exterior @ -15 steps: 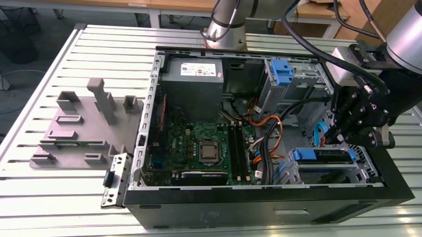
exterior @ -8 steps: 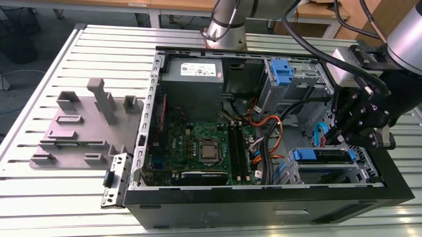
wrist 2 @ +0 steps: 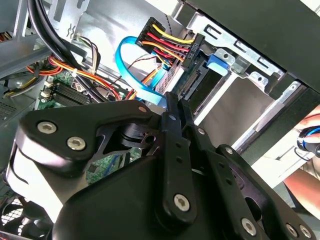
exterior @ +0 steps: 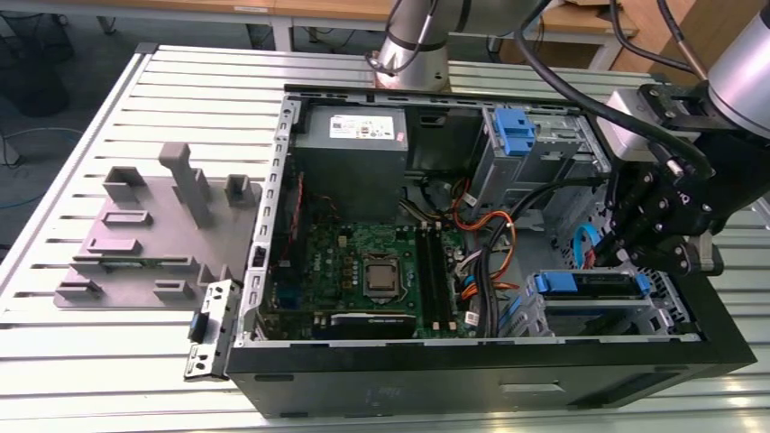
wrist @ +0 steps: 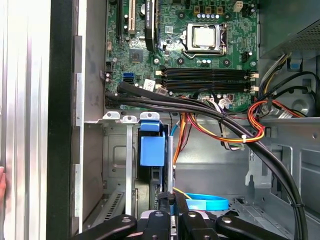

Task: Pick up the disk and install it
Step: 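Insert the first disk wire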

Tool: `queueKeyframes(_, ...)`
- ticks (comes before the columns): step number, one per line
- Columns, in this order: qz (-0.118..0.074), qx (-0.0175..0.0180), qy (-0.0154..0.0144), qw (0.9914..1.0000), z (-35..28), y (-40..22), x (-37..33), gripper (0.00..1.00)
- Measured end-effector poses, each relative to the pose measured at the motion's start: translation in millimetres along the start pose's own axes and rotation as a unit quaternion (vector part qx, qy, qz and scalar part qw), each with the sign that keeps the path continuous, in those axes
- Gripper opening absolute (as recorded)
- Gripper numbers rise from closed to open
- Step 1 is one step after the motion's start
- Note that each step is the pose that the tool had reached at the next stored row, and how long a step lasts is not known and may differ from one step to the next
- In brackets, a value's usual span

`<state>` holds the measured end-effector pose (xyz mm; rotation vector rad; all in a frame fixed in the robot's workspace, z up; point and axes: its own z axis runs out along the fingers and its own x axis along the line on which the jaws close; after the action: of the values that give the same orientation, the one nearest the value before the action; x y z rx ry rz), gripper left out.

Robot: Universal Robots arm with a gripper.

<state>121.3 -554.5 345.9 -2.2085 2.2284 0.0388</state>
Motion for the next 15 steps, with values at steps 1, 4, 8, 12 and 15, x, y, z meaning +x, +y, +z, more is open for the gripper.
queueKeyframes(1, 0.000, 0.0000, 0.0000, 1.00000, 0.0, 0.0, 0.8, 0.16)
queueKeyframes(4, 0.000, 0.0000, -0.0001, 1.00000, 0.2, 0.0, 2.9, 0.16)
queueKeyframes(8, 0.000, 0.0000, 0.0000, 1.00000, 0.4, 0.1, 8.3, 0.16)
queueKeyframes(12, 0.000, 0.0000, 0.0000, 1.00000, 0.8, 0.1, 8.8, 0.16)
queueKeyframes(15, 0.000, 0.0000, 0.0000, 1.00000, 0.9, 0.1, 8.9, 0.16)
